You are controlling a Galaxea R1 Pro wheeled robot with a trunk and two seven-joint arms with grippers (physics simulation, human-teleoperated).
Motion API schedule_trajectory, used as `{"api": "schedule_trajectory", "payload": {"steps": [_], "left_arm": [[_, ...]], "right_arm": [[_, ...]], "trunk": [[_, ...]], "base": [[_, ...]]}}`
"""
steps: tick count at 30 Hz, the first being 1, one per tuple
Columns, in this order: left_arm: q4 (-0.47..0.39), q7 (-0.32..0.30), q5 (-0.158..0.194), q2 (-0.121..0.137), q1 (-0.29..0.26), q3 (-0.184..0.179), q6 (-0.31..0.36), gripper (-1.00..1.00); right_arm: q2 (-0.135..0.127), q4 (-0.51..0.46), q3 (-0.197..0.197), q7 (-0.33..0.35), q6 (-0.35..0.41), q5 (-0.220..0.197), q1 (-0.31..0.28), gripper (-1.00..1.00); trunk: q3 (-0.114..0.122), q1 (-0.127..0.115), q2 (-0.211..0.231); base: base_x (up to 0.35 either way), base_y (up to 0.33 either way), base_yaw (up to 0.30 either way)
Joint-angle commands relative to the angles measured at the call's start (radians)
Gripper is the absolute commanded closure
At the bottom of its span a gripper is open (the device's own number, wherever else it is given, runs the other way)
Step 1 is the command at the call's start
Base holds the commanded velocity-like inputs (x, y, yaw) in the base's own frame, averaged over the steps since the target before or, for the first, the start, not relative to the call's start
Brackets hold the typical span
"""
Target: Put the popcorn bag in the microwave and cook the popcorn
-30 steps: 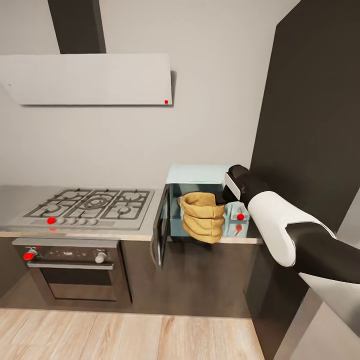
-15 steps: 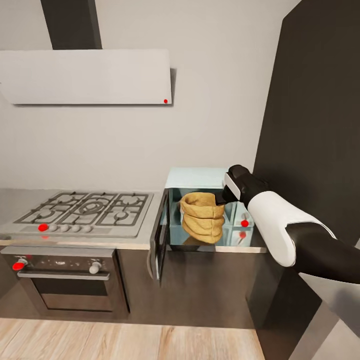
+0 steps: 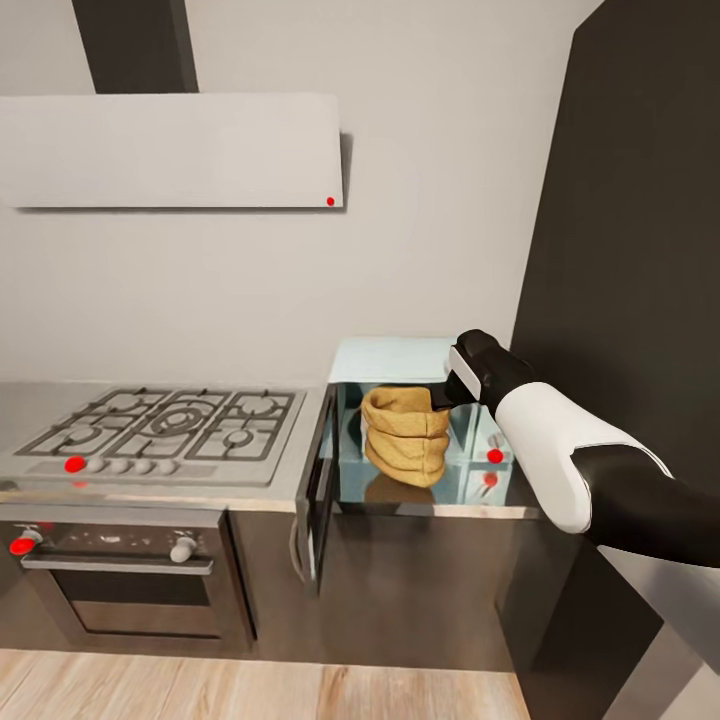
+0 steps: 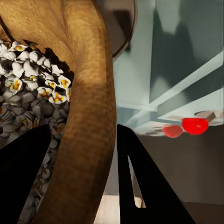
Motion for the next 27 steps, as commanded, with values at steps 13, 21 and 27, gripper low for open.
{"api": "schedule_trajectory", "payload": {"steps": [13,21,27], "left_arm": [[-0.001,-0.001,0.005,0.000,0.000,0.001,0.001,-1.00],[-0.001,-0.001,0.005,0.000,0.000,0.001,0.001,-1.00],[0.000,-0.001,0.005,0.000,0.000,0.002,0.000,-1.00]], "right_arm": [[-0.001,-0.001,0.004,0.001,0.004,0.001,-0.001,1.00],[-0.001,-0.001,0.004,0.001,0.004,0.002,-0.001,1.00],[-0.001,-0.001,0.004,0.001,0.004,0.002,-0.001,1.00]], "trunk": [[-0.001,0.000,-0.001],[-0.001,0.000,-0.001],[-0.001,0.000,-0.001]], "base": [[0.141,0.000,0.000],[0.210,0.000,0.000],[0.149,0.000,0.000]]}}
